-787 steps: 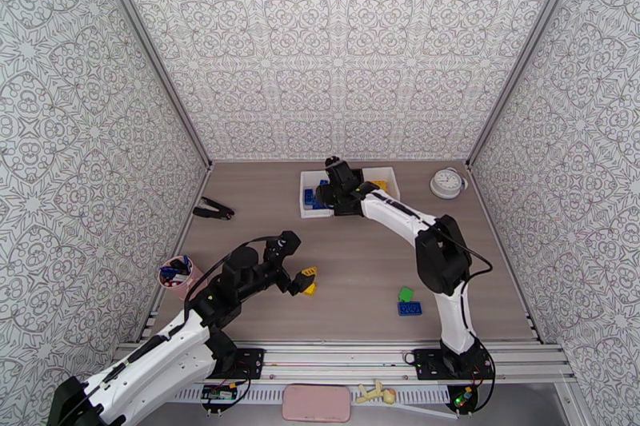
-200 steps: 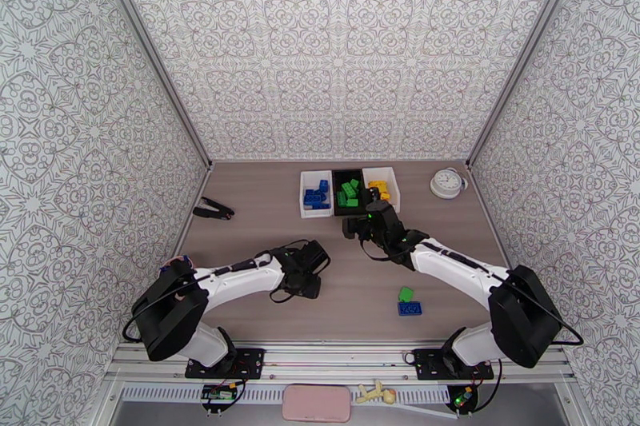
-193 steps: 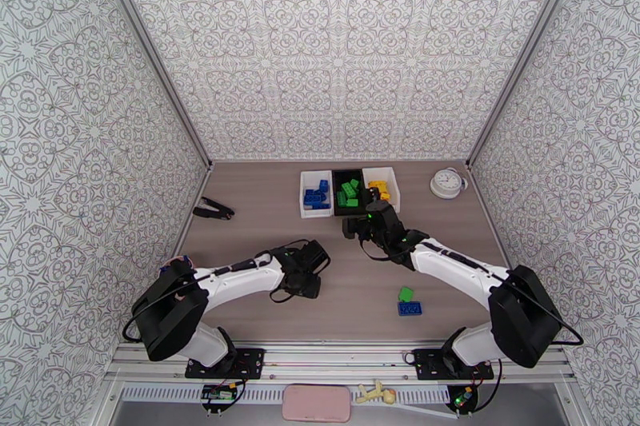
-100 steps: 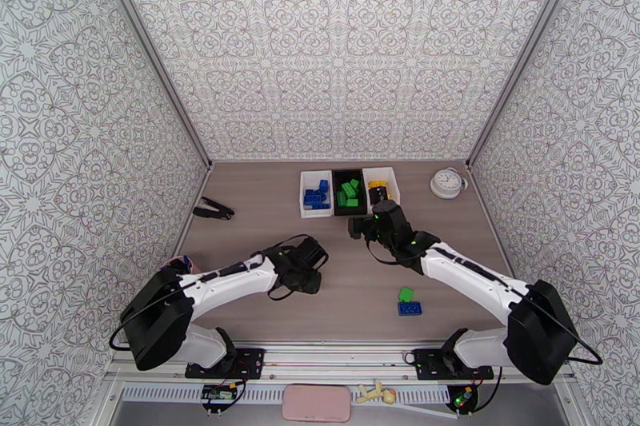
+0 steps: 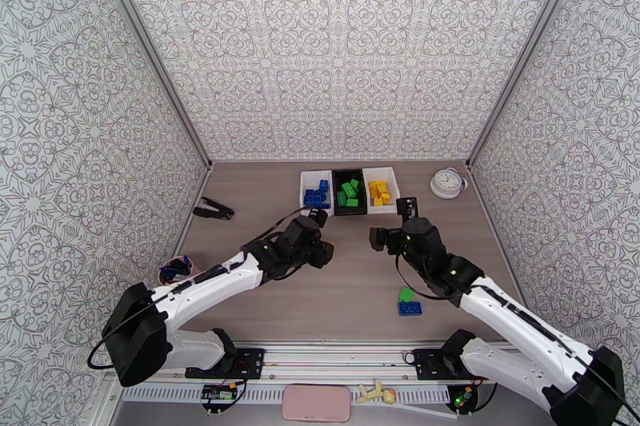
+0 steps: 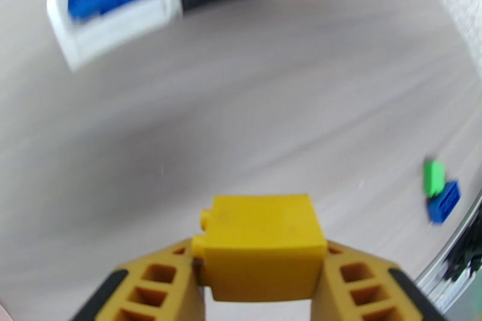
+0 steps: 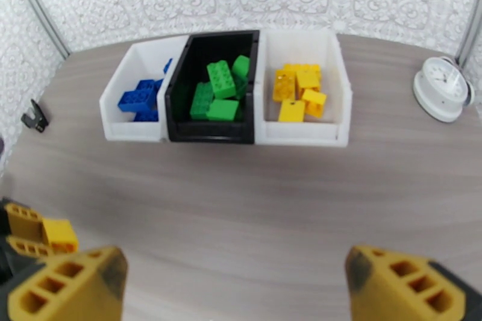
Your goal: Sort the legos into containers by color
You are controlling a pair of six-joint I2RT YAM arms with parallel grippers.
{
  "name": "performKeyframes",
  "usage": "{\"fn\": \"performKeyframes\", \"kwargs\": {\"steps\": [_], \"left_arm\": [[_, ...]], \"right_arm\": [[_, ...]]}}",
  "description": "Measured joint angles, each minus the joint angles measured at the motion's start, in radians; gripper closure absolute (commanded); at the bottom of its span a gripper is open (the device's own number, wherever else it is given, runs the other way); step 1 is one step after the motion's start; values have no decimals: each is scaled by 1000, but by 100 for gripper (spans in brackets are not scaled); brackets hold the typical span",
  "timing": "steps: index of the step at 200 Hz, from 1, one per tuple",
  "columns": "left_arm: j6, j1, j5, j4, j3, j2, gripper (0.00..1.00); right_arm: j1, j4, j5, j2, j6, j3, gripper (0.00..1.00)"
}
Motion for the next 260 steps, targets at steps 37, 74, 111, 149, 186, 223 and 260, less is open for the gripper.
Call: {"fn": "performKeyframes", "kwargs": {"steps": [37,74,111,149,186,223,260], "left_arm": [[58,26,11,140,148,161,60],[103,44,41,227,309,340,60],[121,77,85,264,485,505,60],[148,100,95,269,712,684,60],[148,114,129,259,930,878,60],[148,118,166,209,1148,1055,58],[150,118,193,135,1365,1186,46]], "right_arm": [[0,-34,25,-104,21,-53,0],[0,-62,31,-135,31,-60,0],[0,-66,25,-141,34,-62,1],[0,-66,-1,-134,34,-65,1],[0,-65,-19,-132,37,-65,1],[0,-64,-23,-132,53,-86,0],[0,-65,-27,-132,56,-91,1]]}}
